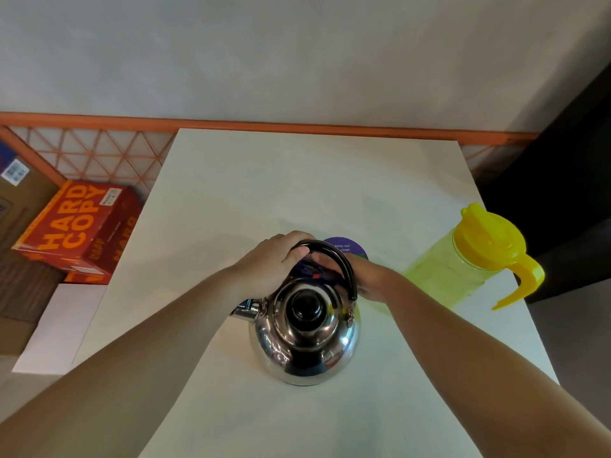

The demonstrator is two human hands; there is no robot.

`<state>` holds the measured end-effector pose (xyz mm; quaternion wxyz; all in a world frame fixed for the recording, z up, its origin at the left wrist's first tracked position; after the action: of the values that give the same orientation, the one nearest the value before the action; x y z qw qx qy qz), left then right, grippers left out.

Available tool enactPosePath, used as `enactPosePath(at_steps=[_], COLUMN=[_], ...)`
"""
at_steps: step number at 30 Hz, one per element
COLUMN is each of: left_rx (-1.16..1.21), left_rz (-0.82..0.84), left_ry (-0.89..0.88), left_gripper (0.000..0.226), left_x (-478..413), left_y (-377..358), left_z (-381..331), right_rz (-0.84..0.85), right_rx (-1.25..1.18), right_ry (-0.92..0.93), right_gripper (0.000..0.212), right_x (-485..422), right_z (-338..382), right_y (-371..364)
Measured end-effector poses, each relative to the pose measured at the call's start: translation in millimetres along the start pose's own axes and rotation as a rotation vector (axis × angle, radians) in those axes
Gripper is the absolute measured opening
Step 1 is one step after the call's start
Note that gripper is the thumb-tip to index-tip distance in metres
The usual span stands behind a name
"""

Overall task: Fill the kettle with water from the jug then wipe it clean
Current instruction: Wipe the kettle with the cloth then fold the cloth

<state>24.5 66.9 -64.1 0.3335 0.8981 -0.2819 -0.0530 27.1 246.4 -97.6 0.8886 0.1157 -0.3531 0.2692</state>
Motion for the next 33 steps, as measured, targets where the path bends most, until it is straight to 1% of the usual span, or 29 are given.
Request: enactPosePath(at_steps=[2,4,7,9,11,13,15,17,18,20,21,23,25,26,30,33], left_rx=[0.005,0.008,0.012,0.029,0.027,0.005,-0.013,-0.018,-0.021,-0.028,-0.034,-0.051,-0.074,-0.084,-0.11,-0.106], left_rz=[-0.005,-0.008,-0.017,-0.022,-0.025,-0.028,-0.03,-0.033,-0.032,-0.031,-0.029,-0.028,-0.027,-0.028,-0.02,-0.018], left_ry=[0.0,0.001,-0.003,-0.002,-0.007,-0.011,-0.011,-0.009,-0.008,-0.004,-0.004,-0.007,-0.017,-0.02,-0.016,-0.012], left_gripper=[0.03,0.03,0.029,0.028,0.028,0.028,0.028,0.028,0.027,0.027,0.026,0.026,0.026,0.027,0.027,0.027], left_x=[0.8,0.8,1.5,1.6,1.7,1.3,1.2,1.2,1.5,1.6,1.6,1.7,1.8,1.7,1.3,1.5], left_y=[-0.6,-0.7,-0.8,-1.6,-2.2,-2.4,-2.7,-2.8,-2.9,-3.1,-3.2,-3.0,-3.6,-3.8,-4.4,-3.7], left_z=[-0.2,-1.3,-2.6,-1.4,-0.6,0.4,1.0,1.1,1.2,2.1,2.3,2.8,2.6,2.7,2.9,2.4], right_rz=[0.044,0.032,-0.056,-0.155,-0.202,-0.186,-0.121,-0.064,-0.061,-0.077,-0.085,-0.098,-0.114,-0.122,-0.231,-0.27], right_rx=[-0.04,-0.058,-0.035,-0.039,-0.053,-0.032,-0.017,-0.076,-0.121,-0.224,-0.289,-0.367,-0.377,-0.365,-0.356,-0.343], right_ry=[0.01,0.028,0.037,0.002,-0.01,-0.017,-0.019,0.015,0.038,0.087,0.108,0.123,0.125,0.13,0.104,0.093], right_gripper=[0.053,0.05,0.036,0.031,0.029,0.03,0.037,0.044,0.041,0.028,0.027,0.033,0.042,0.042,0.034,0.031], right_x=[-1.9,2.2,17.7,24.1,27.2,25.6,23.2,20.1,20.9,31.0,39.4,56.6,71.7,74.8,67.6,58.5], right_z=[-2.2,-7.4,-24.5,-40.8,-47.5,-37.1,-21.6,-16.9,-20.6,-34.9,-44.5,-68.0,-84.2,-86.3,-61.8,-49.4], right_y=[-1.8,1.5,6.0,8.1,8.6,6.3,0.1,-5.0,-6.4,-6.0,-5.7,-4.6,-7.6,-9.6,-16.4,-23.1])
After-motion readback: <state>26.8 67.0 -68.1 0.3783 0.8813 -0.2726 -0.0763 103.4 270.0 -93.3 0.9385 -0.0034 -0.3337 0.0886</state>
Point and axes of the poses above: each hand's wrist, its own x-axis away from the middle knuckle, its own y-axis out of the back of the hand, z = x × y, the point moved 2 cm from there along -x, towards the middle knuckle, and after that the axes turned 10 degrees about -y, right-handed, at the moved point
